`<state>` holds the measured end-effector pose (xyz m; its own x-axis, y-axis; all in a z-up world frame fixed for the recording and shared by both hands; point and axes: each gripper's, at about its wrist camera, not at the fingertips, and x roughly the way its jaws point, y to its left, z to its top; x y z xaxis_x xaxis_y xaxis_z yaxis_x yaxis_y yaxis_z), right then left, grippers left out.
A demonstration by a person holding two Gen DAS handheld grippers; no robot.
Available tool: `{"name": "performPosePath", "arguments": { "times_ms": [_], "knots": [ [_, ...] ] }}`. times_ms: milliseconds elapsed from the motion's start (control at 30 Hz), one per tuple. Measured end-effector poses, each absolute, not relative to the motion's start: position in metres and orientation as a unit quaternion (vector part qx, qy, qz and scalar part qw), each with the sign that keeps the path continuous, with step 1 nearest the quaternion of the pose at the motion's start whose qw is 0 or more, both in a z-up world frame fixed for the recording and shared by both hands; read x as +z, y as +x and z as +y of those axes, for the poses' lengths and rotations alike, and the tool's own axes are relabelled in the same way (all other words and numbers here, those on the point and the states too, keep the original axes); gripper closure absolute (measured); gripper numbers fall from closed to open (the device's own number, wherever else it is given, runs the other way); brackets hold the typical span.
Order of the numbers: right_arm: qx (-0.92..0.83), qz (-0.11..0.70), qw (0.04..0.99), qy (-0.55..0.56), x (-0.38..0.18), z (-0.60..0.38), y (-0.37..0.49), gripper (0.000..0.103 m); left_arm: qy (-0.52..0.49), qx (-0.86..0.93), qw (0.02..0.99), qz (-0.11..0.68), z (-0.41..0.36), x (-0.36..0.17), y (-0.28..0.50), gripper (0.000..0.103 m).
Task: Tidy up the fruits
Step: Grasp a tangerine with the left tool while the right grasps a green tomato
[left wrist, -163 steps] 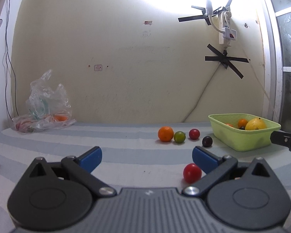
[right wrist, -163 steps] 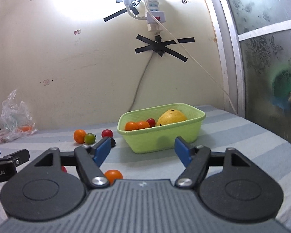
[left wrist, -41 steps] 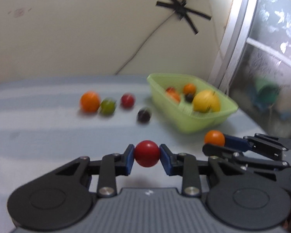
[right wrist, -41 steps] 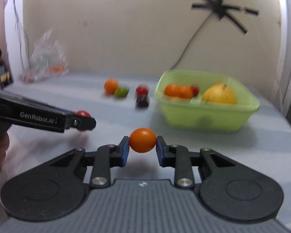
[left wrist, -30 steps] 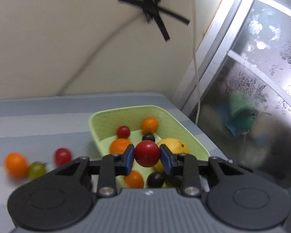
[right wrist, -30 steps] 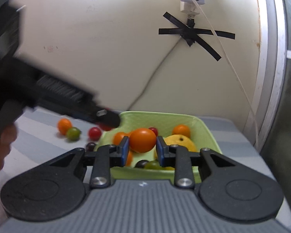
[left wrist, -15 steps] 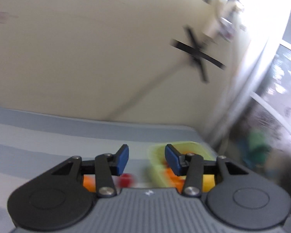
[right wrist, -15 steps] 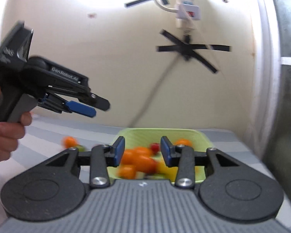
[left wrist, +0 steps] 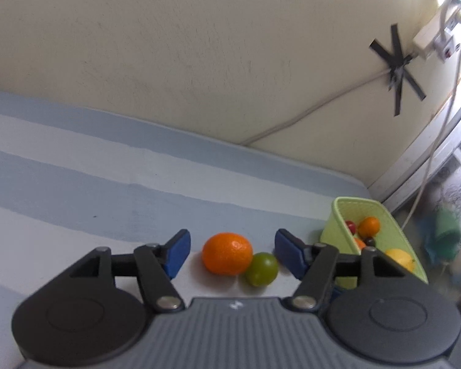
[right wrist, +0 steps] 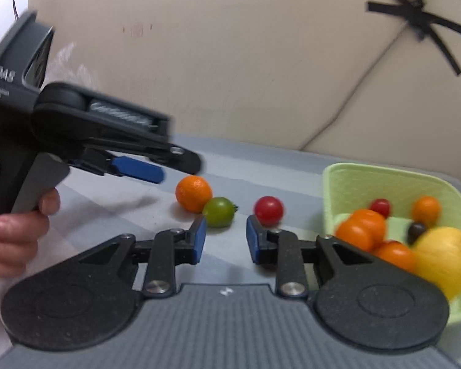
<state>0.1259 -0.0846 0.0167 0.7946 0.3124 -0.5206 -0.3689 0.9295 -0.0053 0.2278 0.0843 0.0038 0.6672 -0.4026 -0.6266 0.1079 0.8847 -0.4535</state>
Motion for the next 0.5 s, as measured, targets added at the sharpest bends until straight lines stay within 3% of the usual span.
{"name": "performPosePath", "arguments": {
  "times_ms": [67, 200, 300, 500],
  "knots": [
    [0.181, 0.272, 0.943, -0.068, 0.013, -0.074, 0.138, 0.071, -0.194, -0.138, 0.89, 0.388, 0.08, -0.002, 0.234, 0.044],
    [0.172, 0.286, 0.939, -0.079, 0.006, -0.063, 0.158, 0.07, -0.208, -0.137, 0.884, 0.396, 0.078, -0.012, 0.238, 0.064],
    [0.181, 0.312, 0.93, -0.07, -0.001, -0.06, 0.168, 0.071, -0.213, -0.136, 0.884, 0.393, 0.083, -0.013, 0.231, 0.065],
    [0.197, 0.284, 0.937, -0.042, 0.012, -0.076, 0.134, 0.072, -0.236, -0.167, 0.881, 0.375, 0.092, 0.002, 0.176, 0.065]
  ]
}}
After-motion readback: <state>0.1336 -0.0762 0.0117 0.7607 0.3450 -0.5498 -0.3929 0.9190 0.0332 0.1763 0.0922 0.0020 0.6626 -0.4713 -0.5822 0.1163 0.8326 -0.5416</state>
